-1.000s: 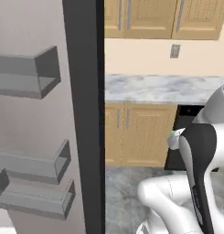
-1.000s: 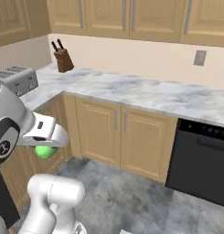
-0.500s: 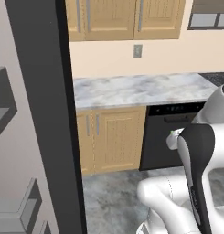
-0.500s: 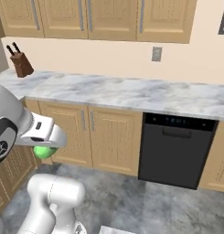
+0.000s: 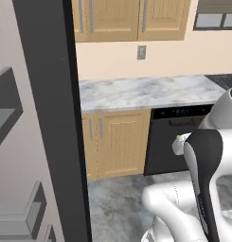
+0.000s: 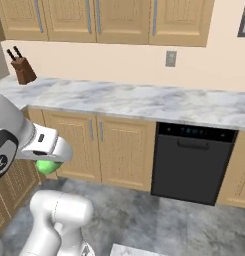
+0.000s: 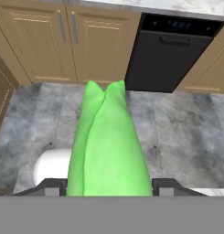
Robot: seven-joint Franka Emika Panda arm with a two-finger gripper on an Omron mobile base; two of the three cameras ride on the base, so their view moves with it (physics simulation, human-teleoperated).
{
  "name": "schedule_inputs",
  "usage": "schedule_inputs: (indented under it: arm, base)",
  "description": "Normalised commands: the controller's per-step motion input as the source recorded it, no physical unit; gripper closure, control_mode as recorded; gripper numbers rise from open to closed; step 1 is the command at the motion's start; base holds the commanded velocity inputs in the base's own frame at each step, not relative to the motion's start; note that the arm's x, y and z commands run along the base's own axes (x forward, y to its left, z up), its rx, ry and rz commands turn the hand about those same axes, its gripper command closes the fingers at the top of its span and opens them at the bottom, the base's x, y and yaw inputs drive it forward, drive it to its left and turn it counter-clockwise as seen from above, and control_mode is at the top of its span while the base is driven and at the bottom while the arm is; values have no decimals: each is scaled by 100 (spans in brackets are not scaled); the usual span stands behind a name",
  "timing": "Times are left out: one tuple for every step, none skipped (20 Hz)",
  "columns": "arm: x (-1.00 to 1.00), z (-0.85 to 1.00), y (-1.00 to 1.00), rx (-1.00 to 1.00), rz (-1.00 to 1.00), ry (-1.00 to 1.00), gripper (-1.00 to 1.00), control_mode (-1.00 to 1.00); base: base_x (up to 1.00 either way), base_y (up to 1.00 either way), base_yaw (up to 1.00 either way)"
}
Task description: Pick corn from the fridge and place it on the plate on the counter.
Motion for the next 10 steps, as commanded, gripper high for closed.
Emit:
schedule_inputs:
  arm:
    - [0, 0, 0, 0, 0, 0, 100, 100]
    - [0, 0, 0, 0, 0, 0, 100, 100]
    - [0, 0, 0, 0, 0, 0, 100, 100]
    - [0, 0, 0, 0, 0, 0, 100, 100]
    - [0, 0, 0, 0, 0, 0, 100, 100]
    - [0, 0, 0, 0, 0, 0, 100, 100]
    - [0, 0, 0, 0, 0, 0, 100, 100]
    - [0, 0, 0, 0, 0, 0, 100, 100]
    - [0, 0, 0, 0, 0, 0, 100, 100]
    - [0, 0, 0, 0, 0, 0, 100, 100]
  base:
    - [-100, 8, -8]
    - [-93, 1, -12]
    - [-77, 0, -18]
    - [-76, 0, -22]
    - [-71, 16, -23]
    - [-67, 24, -19]
    - [-68, 28, -20]
    - [-51, 49, -19]
    - [0, 84, -17]
    - [23, 100, -14]
